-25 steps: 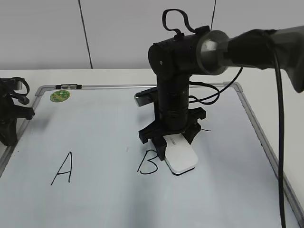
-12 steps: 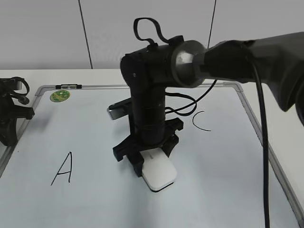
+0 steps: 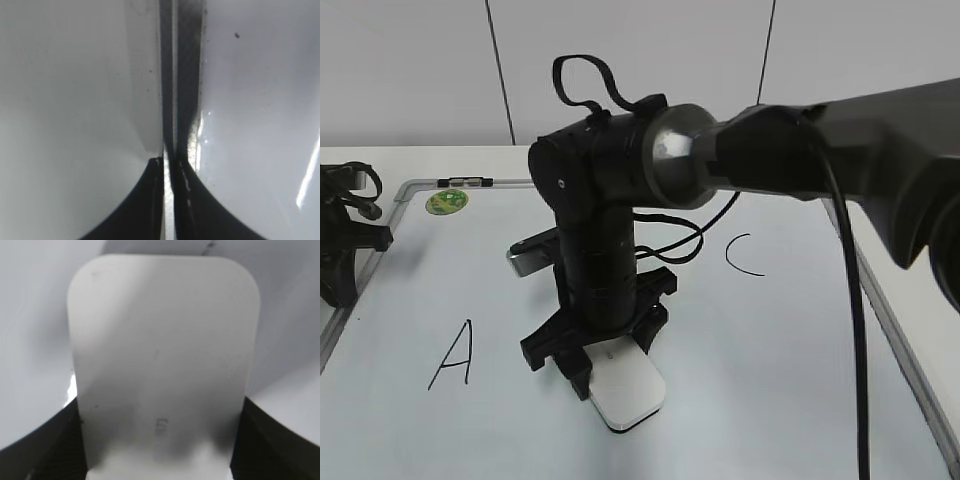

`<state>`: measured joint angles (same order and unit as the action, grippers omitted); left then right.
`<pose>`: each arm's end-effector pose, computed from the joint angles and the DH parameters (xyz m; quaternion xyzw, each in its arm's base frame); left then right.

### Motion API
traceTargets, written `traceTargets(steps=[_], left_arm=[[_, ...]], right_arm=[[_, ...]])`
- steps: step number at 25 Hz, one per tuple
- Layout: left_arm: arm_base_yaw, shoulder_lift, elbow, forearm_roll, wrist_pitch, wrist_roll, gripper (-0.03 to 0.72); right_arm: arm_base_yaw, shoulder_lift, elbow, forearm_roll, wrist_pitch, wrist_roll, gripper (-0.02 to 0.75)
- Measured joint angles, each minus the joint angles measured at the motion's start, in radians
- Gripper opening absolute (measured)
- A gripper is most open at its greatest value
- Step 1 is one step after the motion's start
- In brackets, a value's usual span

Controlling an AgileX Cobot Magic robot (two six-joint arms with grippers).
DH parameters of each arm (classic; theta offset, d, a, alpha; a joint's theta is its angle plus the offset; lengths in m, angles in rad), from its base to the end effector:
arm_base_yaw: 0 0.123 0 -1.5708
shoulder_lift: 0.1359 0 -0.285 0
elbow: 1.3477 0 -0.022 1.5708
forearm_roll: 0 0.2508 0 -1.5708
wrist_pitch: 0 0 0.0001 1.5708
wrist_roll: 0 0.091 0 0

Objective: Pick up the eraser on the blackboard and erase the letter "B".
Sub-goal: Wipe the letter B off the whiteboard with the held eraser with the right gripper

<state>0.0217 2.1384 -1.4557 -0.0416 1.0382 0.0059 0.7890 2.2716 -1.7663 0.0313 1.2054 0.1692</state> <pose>0.3985 0.0054 0.1271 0.0190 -0.9992 0.0180 0.0312 0.3115 0.3176 0.1414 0.2991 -0.9537 -0.0007 0.0300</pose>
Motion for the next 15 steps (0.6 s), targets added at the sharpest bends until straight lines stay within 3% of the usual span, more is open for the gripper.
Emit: traceTargets(steps=[15], left_arm=[[0.000,0.000,0.000,-0.006,-0.005,0.000,0.019]], right_arm=[[-0.087,0.002,-0.002,-0.055,0.000,0.052,0.516]])
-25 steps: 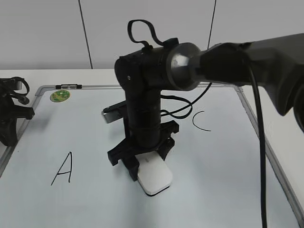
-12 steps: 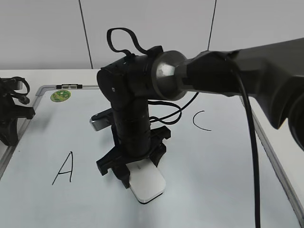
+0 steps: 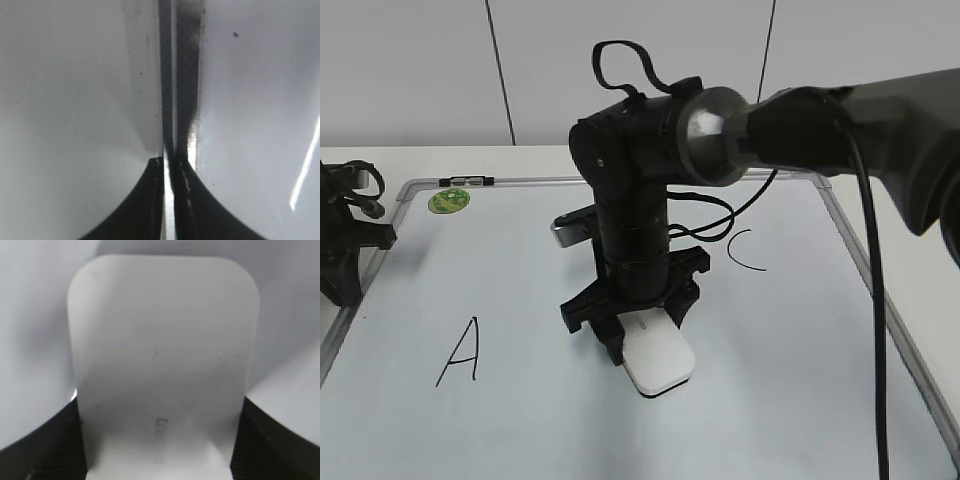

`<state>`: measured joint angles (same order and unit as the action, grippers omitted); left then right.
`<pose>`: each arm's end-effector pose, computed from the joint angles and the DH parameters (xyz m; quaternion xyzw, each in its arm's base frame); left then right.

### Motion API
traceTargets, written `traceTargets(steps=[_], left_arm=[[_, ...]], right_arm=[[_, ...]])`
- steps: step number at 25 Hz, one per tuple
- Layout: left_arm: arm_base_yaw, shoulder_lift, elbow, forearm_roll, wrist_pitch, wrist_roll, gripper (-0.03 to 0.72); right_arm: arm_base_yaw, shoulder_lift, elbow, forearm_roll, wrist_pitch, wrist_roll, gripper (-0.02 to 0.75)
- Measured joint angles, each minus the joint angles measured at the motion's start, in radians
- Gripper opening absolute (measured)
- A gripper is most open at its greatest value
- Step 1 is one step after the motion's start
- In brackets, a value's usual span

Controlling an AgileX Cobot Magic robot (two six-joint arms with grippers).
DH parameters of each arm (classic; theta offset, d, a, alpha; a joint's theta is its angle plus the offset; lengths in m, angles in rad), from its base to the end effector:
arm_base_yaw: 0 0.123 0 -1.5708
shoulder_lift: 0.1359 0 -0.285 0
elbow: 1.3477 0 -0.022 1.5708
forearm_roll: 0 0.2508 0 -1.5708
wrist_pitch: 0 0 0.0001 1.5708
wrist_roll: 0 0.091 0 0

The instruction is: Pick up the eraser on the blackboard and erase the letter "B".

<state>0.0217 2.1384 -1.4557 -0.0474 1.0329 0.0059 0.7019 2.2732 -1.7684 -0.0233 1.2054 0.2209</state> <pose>0.3990 0.0050 0.1271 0.0206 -0.9992 0.0204 0.0285 0.3413 0.2860 0.1411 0.2424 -0.9698 0.0213 0.0186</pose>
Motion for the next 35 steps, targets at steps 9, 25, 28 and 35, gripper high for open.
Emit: traceTargets(steps=[9,25,28,35], left_arm=[[0.000,0.000,0.000,-0.002,-0.002,0.000,0.019],[0.000,0.000,0.000,-0.002,-0.002,0.000,0.019],[0.000,0.000,0.000,-0.002,-0.002,0.000,0.019],[0.000,0.000,0.000,-0.004,-0.002,0.000,0.019]], right_arm=[[-0.101,0.000,-0.002,-0.007,0.000,0.000,0.516],[-0.276,-0.271,0.086,-0.106,0.004,0.003,0.516],[-0.367,-0.319,0.186,-0.096,0.005,0.003,0.515],[-0.552,-0.364,0.370,0.064,-0.043,-0.126,0.515]])
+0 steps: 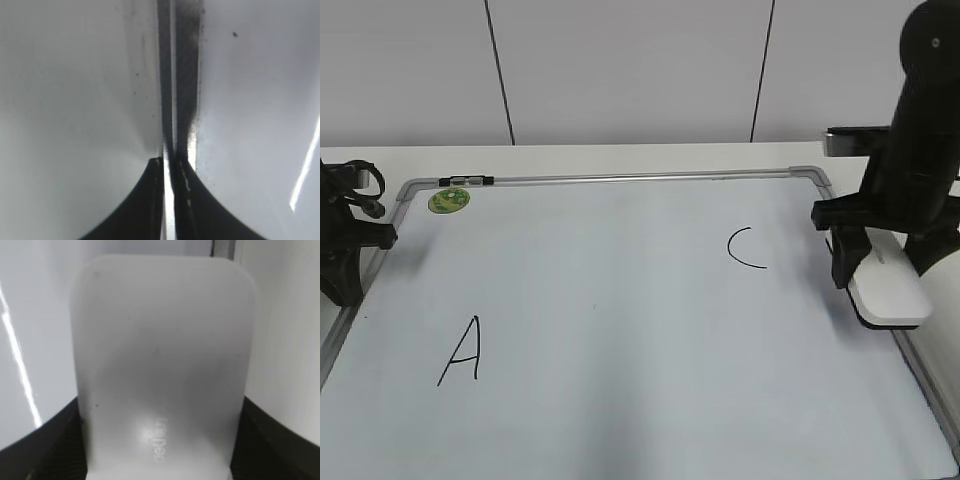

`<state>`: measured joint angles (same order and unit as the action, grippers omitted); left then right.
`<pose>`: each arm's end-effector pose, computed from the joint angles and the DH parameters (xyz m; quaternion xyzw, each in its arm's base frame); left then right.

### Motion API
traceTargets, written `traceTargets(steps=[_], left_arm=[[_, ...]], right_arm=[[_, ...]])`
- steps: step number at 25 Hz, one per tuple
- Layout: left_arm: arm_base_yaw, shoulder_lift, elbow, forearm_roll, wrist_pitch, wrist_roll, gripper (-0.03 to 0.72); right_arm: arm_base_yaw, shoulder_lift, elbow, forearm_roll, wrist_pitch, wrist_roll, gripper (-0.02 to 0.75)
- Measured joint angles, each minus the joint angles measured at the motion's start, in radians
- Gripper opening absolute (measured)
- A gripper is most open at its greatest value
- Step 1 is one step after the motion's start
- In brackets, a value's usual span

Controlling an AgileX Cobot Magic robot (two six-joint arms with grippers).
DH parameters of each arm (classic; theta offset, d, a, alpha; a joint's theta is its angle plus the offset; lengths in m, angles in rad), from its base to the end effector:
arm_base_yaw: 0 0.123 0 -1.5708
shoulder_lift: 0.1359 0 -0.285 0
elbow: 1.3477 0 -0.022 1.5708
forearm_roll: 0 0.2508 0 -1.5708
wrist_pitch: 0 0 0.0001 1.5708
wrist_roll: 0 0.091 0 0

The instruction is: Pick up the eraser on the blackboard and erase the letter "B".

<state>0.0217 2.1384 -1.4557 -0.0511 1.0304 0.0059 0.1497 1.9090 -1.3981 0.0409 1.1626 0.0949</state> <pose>0.3993 0.0047 0.1271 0.0216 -0.9992 0.0219 0.0272 0.3617 0.0580 0.2026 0.0191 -0.9996 -0.0176 0.0100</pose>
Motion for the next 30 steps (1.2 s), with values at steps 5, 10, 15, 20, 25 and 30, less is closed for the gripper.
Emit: traceTargets(steps=[5,10,15,20,25,30], left_arm=[[0.000,0.000,0.000,0.000,0.000,0.000,0.019],[0.000,0.000,0.000,-0.002,0.000,0.000,0.019],[0.000,0.000,0.000,-0.002,0.000,0.000,0.019],[0.000,0.000,0.000,-0.002,0.000,0.000,0.019],[0.000,0.000,0.000,-0.004,0.000,0.000,0.019],[0.000,0.000,0.000,-0.004,0.000,0.000,0.019]], right_arm=[[-0.056,0.002,0.011,0.063,-0.017,-0.072,0.515],[-0.061,0.037,0.011,0.063,-0.028,-0.088,0.515],[-0.061,0.041,0.012,0.024,-0.050,-0.095,0.515],[-0.061,0.041,0.012,0.017,-0.060,-0.095,0.515],[-0.061,0.041,0.012,0.016,-0.098,-0.095,0.515],[-0.061,0.062,0.012,0.016,-0.104,-0.095,0.515]])
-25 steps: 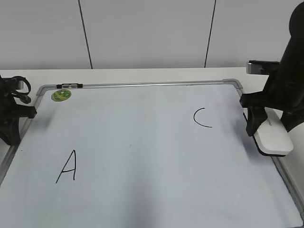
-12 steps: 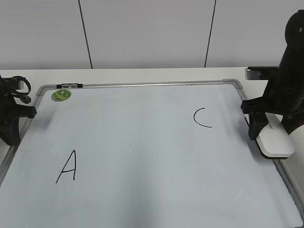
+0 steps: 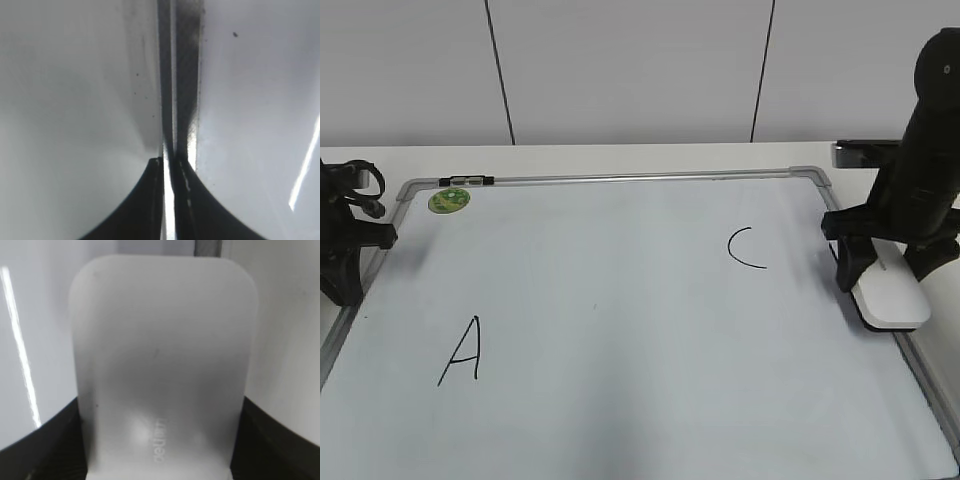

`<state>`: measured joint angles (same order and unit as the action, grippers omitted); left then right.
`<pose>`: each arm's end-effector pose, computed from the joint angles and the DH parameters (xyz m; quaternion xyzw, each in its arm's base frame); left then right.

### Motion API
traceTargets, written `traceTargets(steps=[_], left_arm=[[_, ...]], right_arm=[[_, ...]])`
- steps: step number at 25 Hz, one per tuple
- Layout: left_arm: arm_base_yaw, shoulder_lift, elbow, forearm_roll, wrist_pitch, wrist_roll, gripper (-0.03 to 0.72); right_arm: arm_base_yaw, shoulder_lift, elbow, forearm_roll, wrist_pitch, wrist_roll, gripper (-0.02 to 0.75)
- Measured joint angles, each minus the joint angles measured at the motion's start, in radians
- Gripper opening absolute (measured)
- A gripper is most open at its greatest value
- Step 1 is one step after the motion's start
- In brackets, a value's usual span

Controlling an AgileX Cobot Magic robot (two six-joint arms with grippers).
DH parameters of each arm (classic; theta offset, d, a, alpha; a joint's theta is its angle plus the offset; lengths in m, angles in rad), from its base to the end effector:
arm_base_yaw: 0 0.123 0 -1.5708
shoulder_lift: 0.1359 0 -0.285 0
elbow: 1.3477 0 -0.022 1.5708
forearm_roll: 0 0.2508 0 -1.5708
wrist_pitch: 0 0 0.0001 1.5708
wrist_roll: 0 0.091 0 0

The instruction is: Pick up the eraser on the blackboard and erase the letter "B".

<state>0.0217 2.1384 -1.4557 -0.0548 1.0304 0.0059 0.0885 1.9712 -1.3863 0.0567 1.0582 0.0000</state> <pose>0.3993 0.0044 0.1271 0.0226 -0.9991 0.0235 0.0272 0.3759 0.0379 0.1767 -0.0305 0.9992 0.0251 0.0063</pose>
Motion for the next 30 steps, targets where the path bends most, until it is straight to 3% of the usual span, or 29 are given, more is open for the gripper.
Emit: traceTargets(steps=[16,30], left_arm=[[0.000,0.000,0.000,0.000,0.000,0.000,0.019],[0.000,0.000,0.000,0.000,0.004,0.000,0.019]], right_arm=[[0.000,0.060,0.000,0.025,-0.045,0.000,0.516],[0.000,0.061,-0.031,0.030,-0.011,0.000,0.596]])
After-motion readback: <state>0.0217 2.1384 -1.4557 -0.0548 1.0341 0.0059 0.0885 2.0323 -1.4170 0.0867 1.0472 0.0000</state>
